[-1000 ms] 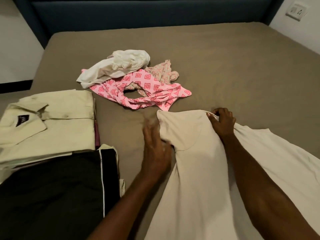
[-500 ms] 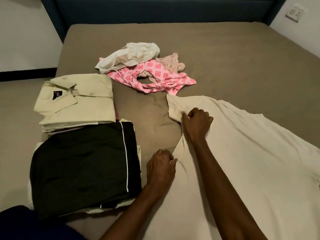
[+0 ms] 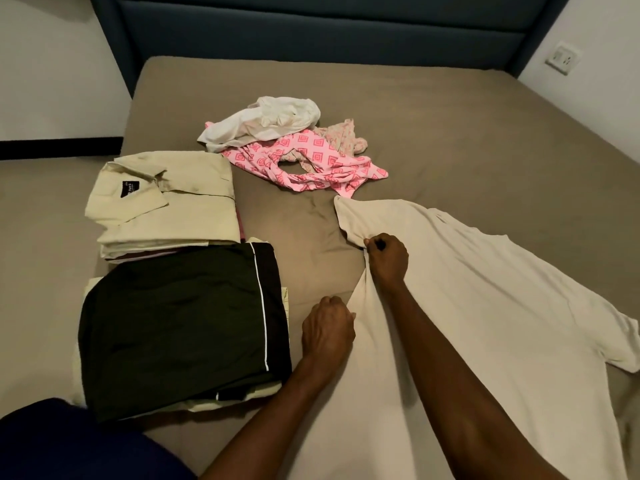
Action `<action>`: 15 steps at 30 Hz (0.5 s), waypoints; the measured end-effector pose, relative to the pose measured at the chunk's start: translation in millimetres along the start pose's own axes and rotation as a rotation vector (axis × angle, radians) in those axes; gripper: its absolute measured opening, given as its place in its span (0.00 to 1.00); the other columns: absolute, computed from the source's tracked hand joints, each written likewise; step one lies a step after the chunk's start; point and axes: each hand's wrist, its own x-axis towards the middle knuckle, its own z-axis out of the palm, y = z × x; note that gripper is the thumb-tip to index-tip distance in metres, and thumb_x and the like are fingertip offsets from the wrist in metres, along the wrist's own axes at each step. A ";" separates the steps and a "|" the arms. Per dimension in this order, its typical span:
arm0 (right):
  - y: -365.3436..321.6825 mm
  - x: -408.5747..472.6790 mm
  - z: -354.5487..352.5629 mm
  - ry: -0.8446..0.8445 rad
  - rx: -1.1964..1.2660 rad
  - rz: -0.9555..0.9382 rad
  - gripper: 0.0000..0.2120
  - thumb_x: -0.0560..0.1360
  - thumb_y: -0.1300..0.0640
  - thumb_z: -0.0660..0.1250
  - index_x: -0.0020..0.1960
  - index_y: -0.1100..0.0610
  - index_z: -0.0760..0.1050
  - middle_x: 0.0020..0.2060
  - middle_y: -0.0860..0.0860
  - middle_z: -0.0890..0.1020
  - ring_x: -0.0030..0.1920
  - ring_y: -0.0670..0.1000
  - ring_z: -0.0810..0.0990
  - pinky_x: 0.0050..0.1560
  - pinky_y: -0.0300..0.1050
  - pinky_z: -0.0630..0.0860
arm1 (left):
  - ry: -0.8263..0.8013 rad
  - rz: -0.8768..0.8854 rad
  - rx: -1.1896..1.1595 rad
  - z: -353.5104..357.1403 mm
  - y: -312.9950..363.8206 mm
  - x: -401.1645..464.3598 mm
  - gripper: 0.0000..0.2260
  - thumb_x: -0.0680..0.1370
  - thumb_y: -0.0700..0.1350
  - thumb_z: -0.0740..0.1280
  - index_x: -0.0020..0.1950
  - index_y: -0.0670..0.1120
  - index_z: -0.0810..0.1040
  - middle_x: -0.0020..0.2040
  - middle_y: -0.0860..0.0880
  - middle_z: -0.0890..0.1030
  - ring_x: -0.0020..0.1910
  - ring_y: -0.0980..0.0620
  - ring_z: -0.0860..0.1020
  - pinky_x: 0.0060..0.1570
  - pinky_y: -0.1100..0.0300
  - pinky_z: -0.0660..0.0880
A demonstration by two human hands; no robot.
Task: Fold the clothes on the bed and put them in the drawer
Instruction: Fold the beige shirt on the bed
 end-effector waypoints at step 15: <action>-1.0 -1.0 -1.6 -0.008 0.045 0.015 0.13 0.76 0.44 0.68 0.42 0.53 0.81 0.38 0.49 0.84 0.42 0.54 0.82 0.47 0.53 0.79 | -0.217 -0.250 -0.178 -19.6 -14.7 21.6 0.13 0.84 0.49 0.62 0.61 0.40 0.75 0.59 0.42 0.81 0.56 0.41 0.80 0.47 0.54 0.72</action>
